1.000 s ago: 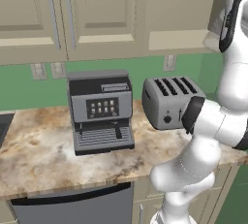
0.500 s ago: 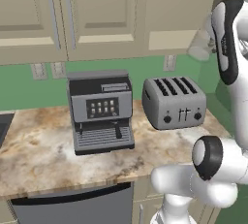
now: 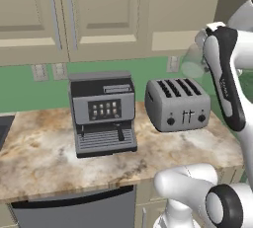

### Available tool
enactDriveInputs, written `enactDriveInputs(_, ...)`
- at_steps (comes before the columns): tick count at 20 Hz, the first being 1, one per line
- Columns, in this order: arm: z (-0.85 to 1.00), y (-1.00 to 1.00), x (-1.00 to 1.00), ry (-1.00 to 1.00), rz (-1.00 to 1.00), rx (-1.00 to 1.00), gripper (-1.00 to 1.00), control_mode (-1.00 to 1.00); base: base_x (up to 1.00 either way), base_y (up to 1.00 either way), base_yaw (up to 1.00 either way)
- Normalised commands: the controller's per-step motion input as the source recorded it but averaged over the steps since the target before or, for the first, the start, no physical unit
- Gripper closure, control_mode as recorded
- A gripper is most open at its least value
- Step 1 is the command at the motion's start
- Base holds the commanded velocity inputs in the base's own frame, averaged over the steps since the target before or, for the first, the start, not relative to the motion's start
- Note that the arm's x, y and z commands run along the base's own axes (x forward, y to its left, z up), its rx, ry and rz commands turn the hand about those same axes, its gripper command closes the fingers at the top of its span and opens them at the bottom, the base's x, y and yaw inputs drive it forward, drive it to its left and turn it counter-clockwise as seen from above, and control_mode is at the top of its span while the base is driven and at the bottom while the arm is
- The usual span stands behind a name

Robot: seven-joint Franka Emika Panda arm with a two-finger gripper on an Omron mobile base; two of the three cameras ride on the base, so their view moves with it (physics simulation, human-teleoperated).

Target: There is a bowl on the dining counter. Grab a lemon wedge from the fridge and place it in the bowl. Then get the liquor bottle and glass cup from the cabinet and place them next to the bowl.

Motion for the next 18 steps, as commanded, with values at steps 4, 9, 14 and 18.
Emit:
enactDriveInputs(4, -0.28, 0.40, -0.37, 0.05, 0.02, -0.10, 1.00, -1.00, 0.00, 0.00, 0.00)
enactDriveInputs(9, -0.26, 0.40, -0.35, 0.00, 0.00, -0.12, 1.00, -1.00, 0.00, 0.00, 0.00)
enactDriveInputs(14, -0.16, 0.36, -0.46, -0.06, 0.00, -0.10, 1.00, -1.00, 0.00, 0.00, 0.00)
enactDriveInputs(18, -0.13, 0.23, -0.55, -0.04, -0.04, -0.04, 1.00, -1.00, 0.00, 0.00, 0.00)
